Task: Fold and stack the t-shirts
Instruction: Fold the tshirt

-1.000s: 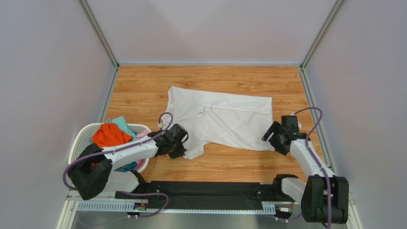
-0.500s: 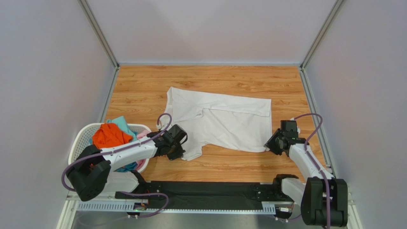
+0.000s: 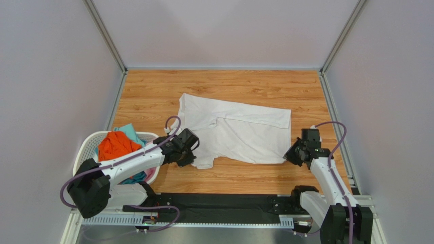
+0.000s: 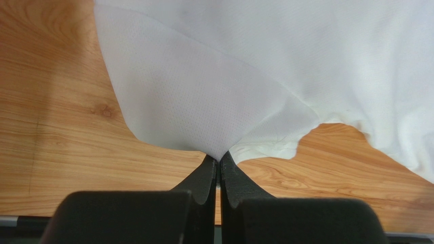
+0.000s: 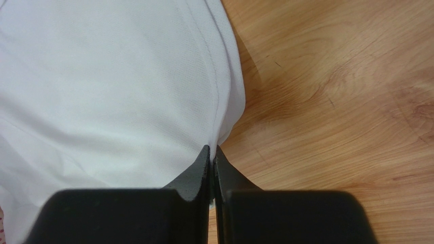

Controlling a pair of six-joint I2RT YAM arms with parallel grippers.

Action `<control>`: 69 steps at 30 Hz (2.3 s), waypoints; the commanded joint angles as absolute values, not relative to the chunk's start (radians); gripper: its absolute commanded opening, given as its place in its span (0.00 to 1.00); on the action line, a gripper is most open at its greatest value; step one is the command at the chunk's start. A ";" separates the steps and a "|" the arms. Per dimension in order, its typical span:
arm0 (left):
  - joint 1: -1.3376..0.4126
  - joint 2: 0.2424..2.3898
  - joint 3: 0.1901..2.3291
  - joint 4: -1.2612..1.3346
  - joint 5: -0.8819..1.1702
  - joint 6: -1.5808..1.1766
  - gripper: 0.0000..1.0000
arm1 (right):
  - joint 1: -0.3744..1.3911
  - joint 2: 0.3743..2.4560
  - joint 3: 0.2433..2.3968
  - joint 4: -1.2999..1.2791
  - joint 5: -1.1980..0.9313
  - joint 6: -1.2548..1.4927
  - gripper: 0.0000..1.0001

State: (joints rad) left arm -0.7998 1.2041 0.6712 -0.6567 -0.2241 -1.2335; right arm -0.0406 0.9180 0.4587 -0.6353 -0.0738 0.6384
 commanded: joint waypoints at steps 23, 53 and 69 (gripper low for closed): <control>-0.591 1.551 1.207 -0.733 -0.212 -0.925 0.00 | -0.041 1.330 0.883 -0.620 -0.074 0.543 0.00; -0.422 1.869 1.596 -0.769 -0.180 -0.784 1.00 | -0.074 1.614 1.195 -0.618 0.060 0.517 1.00; -0.486 1.746 1.267 -0.477 0.057 -0.835 1.00 | -0.020 1.126 0.821 -0.623 -0.178 0.439 1.00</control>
